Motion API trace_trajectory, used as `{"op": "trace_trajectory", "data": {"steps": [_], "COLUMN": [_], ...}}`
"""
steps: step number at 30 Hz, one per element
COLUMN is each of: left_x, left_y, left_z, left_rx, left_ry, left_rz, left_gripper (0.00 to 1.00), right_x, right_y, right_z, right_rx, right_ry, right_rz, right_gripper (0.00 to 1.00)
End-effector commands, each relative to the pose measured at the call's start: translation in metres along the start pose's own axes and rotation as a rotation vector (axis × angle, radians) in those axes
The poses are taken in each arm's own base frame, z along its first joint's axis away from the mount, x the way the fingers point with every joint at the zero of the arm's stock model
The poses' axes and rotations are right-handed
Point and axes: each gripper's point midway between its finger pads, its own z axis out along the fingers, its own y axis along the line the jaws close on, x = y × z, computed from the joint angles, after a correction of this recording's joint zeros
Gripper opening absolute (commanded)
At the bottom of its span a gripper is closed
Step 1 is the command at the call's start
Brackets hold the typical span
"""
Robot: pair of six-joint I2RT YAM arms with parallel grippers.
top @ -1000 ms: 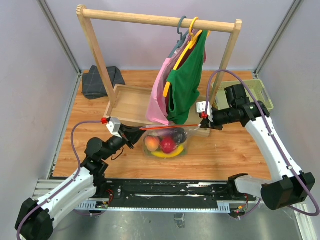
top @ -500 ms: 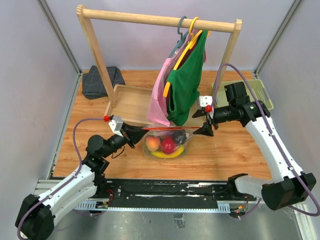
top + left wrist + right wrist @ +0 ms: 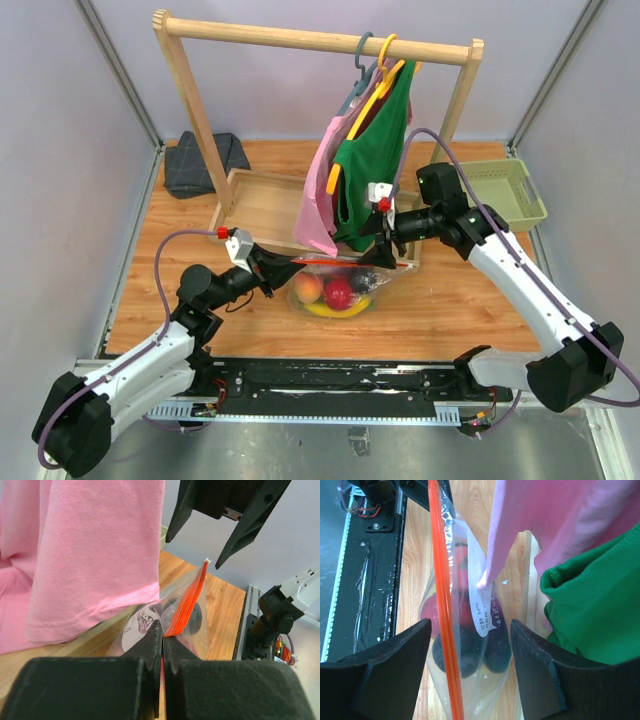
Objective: Open the zip-top bag and remove the fake food
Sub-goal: Unzip the zipper food storage bag at the center of the board, then open the zipper of the food storage bag at the center of the board.
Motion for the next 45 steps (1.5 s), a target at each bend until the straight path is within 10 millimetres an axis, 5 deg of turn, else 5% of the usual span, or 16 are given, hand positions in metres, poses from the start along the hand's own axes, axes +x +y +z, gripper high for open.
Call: {"op": "trace_trajectory", "data": {"steps": [1, 9, 25, 30, 37, 39, 41, 43, 44, 45], "left_x": [-0.025, -0.023, -0.021, -0.022, -0.026, -0.029, -0.034, -0.046, -0.054, -0.063], "left_y": [-0.009, -0.009, -0.010, -0.011, -0.013, -0.010, -0.005, 0.001, 0.004, 0.003], "left_z": [0.006, 0.005, 0.003, 0.003, 0.002, 0.002, 0.000, -0.003, -0.006, -0.008], "left_rx": [0.047, 0.046, 0.049, 0.052, 0.051, 0.016, -0.045, -0.126, -0.174, -0.196], "left_ry": [-0.060, -0.063, -0.066, -0.073, -0.087, -0.090, -0.095, -0.114, -0.129, -0.138], "left_rz": [0.037, 0.030, 0.024, 0.013, -0.040, -0.089, -0.159, -0.243, -0.298, -0.315], "left_gripper": [0.00, 0.00, 0.00, 0.00, 0.01, 0.11, 0.32, 0.63, 0.87, 0.95], "right_x": [0.006, 0.004, 0.013, 0.019, 0.018, 0.015, 0.014, 0.016, 0.017, 0.018], "right_y": [-0.008, 0.005, -0.009, -0.007, -0.002, 0.001, 0.004, 0.003, 0.003, 0.003], "right_z": [0.011, 0.019, 0.023, 0.028, 0.031, 0.031, 0.031, 0.031, 0.031, 0.031], "right_rx": [0.042, -0.013, 0.049, 0.034, 0.008, -0.006, -0.020, -0.024, -0.026, -0.030], "right_ry": [0.040, 0.035, 0.076, 0.086, 0.080, 0.066, 0.056, 0.054, 0.055, 0.054], "right_rz": [0.002, -0.015, 0.016, 0.022, 0.019, 0.023, 0.027, 0.035, 0.040, 0.042], "right_gripper": [0.65, 0.63, 0.54, 0.41, 0.01, 0.01, 0.01, 0.01, 0.01, 0.01]}}
